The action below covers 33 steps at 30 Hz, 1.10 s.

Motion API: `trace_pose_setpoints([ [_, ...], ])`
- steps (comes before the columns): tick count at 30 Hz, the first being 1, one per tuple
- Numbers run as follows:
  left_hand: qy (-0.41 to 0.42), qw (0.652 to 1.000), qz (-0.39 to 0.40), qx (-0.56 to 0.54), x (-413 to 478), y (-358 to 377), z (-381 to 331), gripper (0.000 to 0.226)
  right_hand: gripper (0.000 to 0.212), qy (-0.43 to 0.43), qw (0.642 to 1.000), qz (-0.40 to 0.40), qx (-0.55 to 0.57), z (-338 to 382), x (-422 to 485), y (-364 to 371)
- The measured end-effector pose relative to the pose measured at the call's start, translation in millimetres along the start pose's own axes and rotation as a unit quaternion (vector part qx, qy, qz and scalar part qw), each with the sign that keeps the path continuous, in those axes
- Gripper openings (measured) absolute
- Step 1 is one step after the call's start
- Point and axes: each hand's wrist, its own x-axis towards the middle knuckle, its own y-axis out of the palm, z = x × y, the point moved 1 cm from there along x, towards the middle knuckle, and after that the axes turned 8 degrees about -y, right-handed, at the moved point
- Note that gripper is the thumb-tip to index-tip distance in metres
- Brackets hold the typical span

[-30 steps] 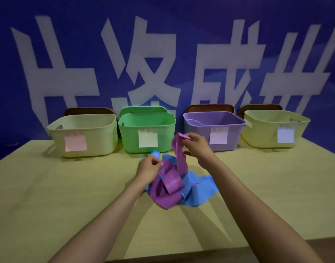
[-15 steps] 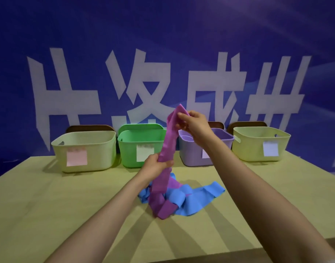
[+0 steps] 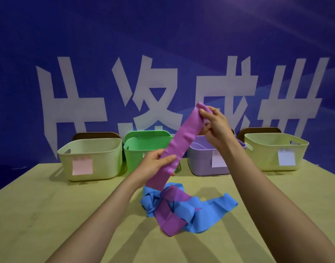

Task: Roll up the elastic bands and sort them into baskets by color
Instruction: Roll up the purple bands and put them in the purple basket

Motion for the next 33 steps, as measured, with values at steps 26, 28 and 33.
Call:
trace_pose_setpoints([
  [26,-0.048,0.934,0.042,-0.353,3.4,-3.9,-23.1,0.044,0.048,0.065,0.919,0.263,-0.287,-92.5,-54.9,-32.4],
  [28,-0.036,0.94,0.061,-0.334,-0.5,-4.4,-26.9,0.046,0.039,0.055,0.931,0.221,-0.284,-92.9,-53.3,-29.1],
  [33,0.024,0.988,-0.041,-0.147,-14.2,-3.1,-35.1,0.027,0.013,0.01,0.937,0.174,-0.301,-72.9,-57.8,-16.4],
])
